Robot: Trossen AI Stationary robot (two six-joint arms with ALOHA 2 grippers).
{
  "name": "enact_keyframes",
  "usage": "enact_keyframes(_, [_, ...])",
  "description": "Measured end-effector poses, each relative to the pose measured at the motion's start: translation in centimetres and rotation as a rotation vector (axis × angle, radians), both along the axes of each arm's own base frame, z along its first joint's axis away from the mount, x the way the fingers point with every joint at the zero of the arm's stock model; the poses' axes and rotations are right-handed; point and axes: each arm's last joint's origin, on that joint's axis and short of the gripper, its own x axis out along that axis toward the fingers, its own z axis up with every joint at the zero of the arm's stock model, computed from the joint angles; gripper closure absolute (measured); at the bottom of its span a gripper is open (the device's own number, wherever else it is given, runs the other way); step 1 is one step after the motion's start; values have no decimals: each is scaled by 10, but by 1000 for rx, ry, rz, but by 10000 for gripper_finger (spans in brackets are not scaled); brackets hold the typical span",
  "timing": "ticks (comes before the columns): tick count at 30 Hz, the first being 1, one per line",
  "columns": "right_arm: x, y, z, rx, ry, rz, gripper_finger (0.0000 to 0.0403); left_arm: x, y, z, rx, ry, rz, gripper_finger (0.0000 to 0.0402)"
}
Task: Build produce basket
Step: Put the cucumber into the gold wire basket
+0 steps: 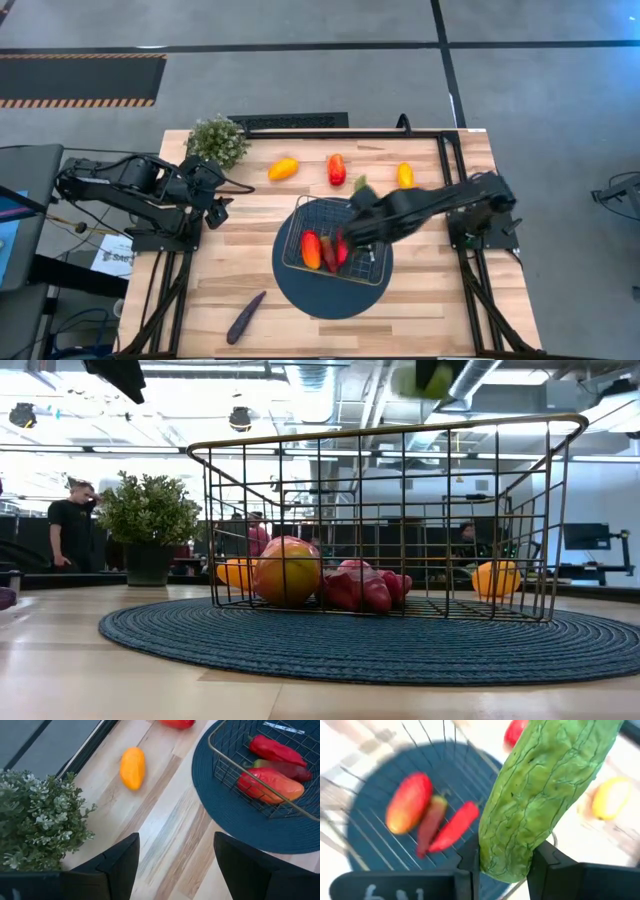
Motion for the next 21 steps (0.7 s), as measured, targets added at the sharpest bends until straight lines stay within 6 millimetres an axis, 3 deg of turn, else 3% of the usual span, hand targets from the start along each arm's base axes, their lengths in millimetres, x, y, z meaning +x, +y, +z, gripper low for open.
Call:
enact_keyframes(3, [-20,5,14,-31,-89,-30,294,0,0,0,-1,-4,0,162])
enact_keyframes(5, [-32,10,12,-30,-102,-54,294,1,0,0,-1,-7,0,162])
enact_keyframes(11, [-49,34,-33,49,-151,-85,294,1,0,0,-2,-9,1,162])
enact_keyframes(15, [-42,39,-63,158,-330,-57,294,1,0,0,-2,-10,1,162])
enact_keyframes(21, [-23,25,-99,283,-490,-83,294,1,0,0,-5,-12,7,162])
